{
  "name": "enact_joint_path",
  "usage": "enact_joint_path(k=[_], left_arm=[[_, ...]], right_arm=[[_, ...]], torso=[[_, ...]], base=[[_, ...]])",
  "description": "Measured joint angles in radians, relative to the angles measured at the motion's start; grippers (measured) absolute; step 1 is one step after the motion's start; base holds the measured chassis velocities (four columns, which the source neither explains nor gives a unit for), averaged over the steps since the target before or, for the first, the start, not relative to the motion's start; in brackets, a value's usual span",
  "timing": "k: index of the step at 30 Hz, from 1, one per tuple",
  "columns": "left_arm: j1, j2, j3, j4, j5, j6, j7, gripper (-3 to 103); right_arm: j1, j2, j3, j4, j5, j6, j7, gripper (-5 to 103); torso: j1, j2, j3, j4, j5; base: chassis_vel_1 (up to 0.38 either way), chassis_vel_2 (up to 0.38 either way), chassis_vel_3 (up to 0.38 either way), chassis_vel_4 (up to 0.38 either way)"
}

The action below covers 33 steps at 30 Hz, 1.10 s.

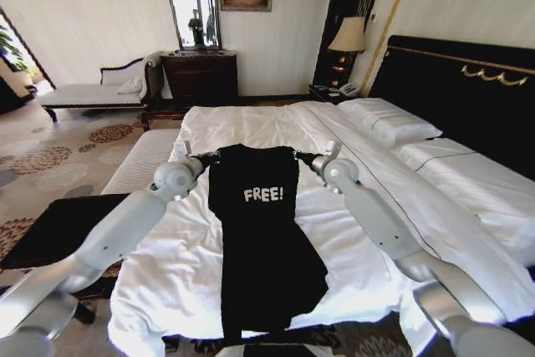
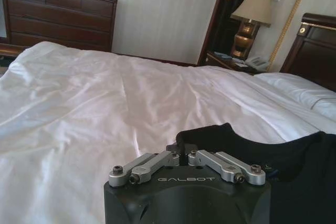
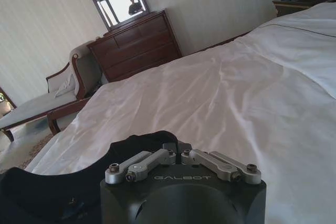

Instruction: Fold the clothes on the bed and place them into the basket.

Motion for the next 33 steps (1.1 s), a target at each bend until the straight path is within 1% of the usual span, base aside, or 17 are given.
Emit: enact_joint_path(k=[2, 3, 5, 8, 9, 10, 12, 18, 22, 26, 27, 28, 29, 30, 31, 32, 33], left_arm=[[-0.043, -0.043, 0.040, 0.090, 0.036, -0.008, 0.002, 2], [-0.043, -0.043, 0.040, 0.090, 0.036, -0.008, 0.002, 2], [-0.081, -0.075, 0.066, 0.170, 0.057, -0.012, 0.008, 2], [-0.141, -0.127, 0.097, 0.304, 0.090, -0.021, 0.035, 2], [-0.141, -0.127, 0.097, 0.304, 0.090, -0.021, 0.035, 2], [-0.170, -0.152, 0.112, 0.369, 0.108, -0.029, 0.054, 2], [-0.196, -0.189, 0.120, 0.450, 0.130, -0.043, 0.066, 2], [-0.185, -0.227, 0.112, 0.511, 0.156, -0.062, 0.072, 2], [-0.141, -0.261, 0.087, 0.556, 0.223, -0.097, 0.066, 2], [-0.128, -0.277, 0.074, 0.576, 0.236, -0.103, 0.062, 2], [-0.125, -0.277, 0.073, 0.573, 0.232, -0.098, 0.059, 2], [-0.125, -0.277, 0.073, 0.573, 0.232, -0.098, 0.059, 2], [-0.122, -0.276, 0.072, 0.565, 0.226, -0.089, 0.056, 0], [-0.119, -0.276, 0.072, 0.555, 0.220, -0.080, 0.053, 5], [-0.118, -0.276, 0.072, 0.552, 0.219, -0.078, 0.051, 5], [-0.114, -0.277, 0.070, 0.547, 0.217, -0.075, 0.043, 16], [-0.114, -0.277, 0.070, 0.547, 0.217, -0.075, 0.043, 16]], right_arm=[[0.050, 0.057, -0.020, -0.113, -0.045, 0.030, -0.018, 0], [0.050, 0.057, -0.020, -0.113, -0.045, 0.030, -0.018, 0], [0.085, 0.099, -0.035, -0.197, -0.078, 0.054, -0.027, 0], [0.134, 0.160, -0.054, -0.333, -0.120, 0.082, -0.050, 0], [0.134, 0.160, -0.054, -0.333, -0.120, 0.082, -0.050, 0], [0.151, 0.184, -0.056, -0.396, -0.144, 0.100, -0.060, 0], [0.165, 0.208, -0.054, -0.479, -0.175, 0.122, -0.074, 0], [0.169, 0.223, -0.052, -0.554, -0.205, 0.140, -0.099, 0], [0.157, 0.235, -0.051, -0.606, -0.227, 0.160, -0.132, 0], [0.147, 0.249, -0.046, -0.637, -0.254, 0.181, -0.144, 0], [0.145, 0.253, -0.045, -0.644, -0.263, 0.185, -0.146, -3], [0.145, 0.253, -0.045, -0.644, -0.263, 0.185, -0.146, -3], [0.143, 0.257, -0.043, -0.650, -0.273, 0.188, -0.148, 1], [0.142, 0.261, -0.040, -0.657, -0.287, 0.192, -0.151, 7], [0.141, 0.262, -0.040, -0.659, -0.290, 0.193, -0.152, 7], [0.139, 0.266, -0.039, -0.662, -0.307, 0.200, -0.153, 12], [0.139, 0.266, -0.039, -0.662, -0.307, 0.200, -0.153, 12]], torso=[[0.000, 0.000, 0.000, 0.0002, -0.0003], [0.000, 0.000, 0.000, 0.0002, -0.0003], [0.000, 0.000, 0.000, -0.0002, -0.0003], [0.000, 0.000, 0.000, 0.0000, -0.0003], [0.000, 0.000, 0.000, 0.0000, -0.0003], [0.000, 0.000, 0.000, 0.0000, -0.0003], [0.000, 0.000, 0.000, -0.0003, -0.0001], [0.000, 0.000, 0.000, -0.0006, 0.0001], [0.000, 0.000, 0.000, -0.0002, -0.0001], [0.000, 0.000, 0.000, -0.0002, -0.0001], [0.000, 0.000, 0.000, -0.0003, 0.0000], [0.000, 0.000, 0.000, -0.0003, 0.0000], [0.000, 0.000, 0.000, -0.0003, -0.0001], [0.000, 0.000, 0.000, -0.0003, 0.0000], [0.000, 0.000, 0.000, -0.0003, 0.0000], [0.000, 0.000, 0.000, -0.0003, -0.0001], [0.000, 0.000, 0.000, -0.0003, -0.0001]], base=[[0.000, 0.000, 0.000, 0.000], [0.000, 0.000, 0.000, 0.000], [0.000, 0.000, 0.000, 0.000], [0.000, 0.000, 0.000, 0.000], [0.000, 0.000, 0.000, 0.000], [0.000, 0.000, 0.000, 0.000], [0.000, 0.000, 0.000, 0.000], [0.000, 0.000, 0.000, 0.000], [0.000, 0.000, 0.000, 0.000], [0.000, 0.000, 0.000, 0.000], [0.000, 0.000, 0.000, 0.000], [0.000, 0.000, 0.000, 0.000], [0.000, 0.000, 0.000, 0.000], [0.000, 0.000, 0.000, 0.000], [0.000, 0.000, 0.000, 0.000], [0.000, 0.000, 0.000, 0.000], [0.000, 0.000, 0.000, 0.000]])
